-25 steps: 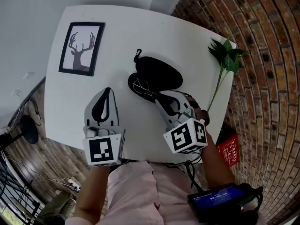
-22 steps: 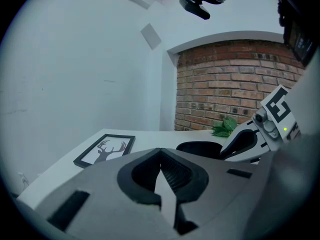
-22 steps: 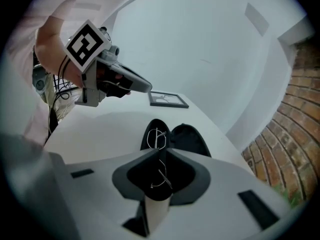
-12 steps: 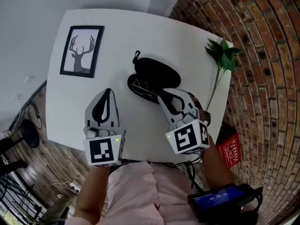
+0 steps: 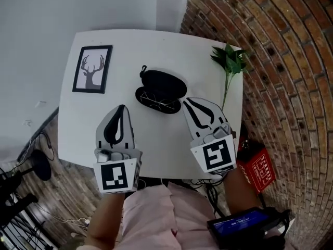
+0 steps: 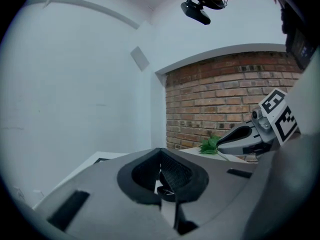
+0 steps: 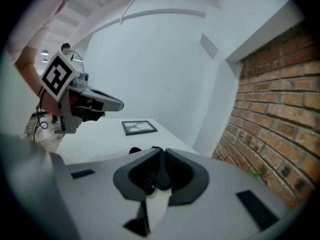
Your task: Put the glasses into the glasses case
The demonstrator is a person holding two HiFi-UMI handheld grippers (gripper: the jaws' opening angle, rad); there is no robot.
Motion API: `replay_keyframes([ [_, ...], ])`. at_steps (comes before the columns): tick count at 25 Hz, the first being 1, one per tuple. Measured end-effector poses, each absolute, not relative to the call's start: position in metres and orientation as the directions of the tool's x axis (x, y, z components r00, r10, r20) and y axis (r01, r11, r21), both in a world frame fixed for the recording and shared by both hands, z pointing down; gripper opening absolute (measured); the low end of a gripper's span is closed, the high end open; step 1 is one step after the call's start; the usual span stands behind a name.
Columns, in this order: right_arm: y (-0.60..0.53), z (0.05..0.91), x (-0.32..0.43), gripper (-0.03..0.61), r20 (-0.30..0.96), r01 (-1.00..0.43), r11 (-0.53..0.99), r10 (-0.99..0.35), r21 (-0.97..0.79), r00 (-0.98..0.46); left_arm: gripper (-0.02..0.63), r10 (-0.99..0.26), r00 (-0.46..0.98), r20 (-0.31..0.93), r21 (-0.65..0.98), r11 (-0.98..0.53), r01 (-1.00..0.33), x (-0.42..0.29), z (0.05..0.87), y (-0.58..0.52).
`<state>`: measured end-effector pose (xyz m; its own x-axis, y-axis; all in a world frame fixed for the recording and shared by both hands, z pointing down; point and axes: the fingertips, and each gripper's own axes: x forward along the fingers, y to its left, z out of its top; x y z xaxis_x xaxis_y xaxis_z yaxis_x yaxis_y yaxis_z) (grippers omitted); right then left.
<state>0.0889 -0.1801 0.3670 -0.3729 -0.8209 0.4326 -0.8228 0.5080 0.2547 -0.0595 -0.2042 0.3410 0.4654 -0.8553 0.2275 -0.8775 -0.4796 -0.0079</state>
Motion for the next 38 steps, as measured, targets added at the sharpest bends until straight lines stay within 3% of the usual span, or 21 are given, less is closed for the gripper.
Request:
replay_keyframes([
  [8,-0.135,0.279,0.117,0.006,0.199,-0.909,0.351,-0.930,0.227,-0.309,0.000,-0.869,0.491,0.064,-0.083,-0.495,-0.865,-0.029,0.256,-0.158],
  [16,-0.092,0.221,0.124,0.005,0.058,-0.942,0.274,-0.962,0.194,-0.268,0.000,-0.883,0.468,-0.020,-0.110,-0.464,-0.879,-0.012,0.198,-0.119],
  [38,-0.061,0.188,0.122,0.003,-0.027,-0.957,0.235,-0.970,0.173,-0.243,0.000,-0.859,0.507,-0.073,-0.113,-0.498,-0.860,-0.003,0.172,-0.092],
])
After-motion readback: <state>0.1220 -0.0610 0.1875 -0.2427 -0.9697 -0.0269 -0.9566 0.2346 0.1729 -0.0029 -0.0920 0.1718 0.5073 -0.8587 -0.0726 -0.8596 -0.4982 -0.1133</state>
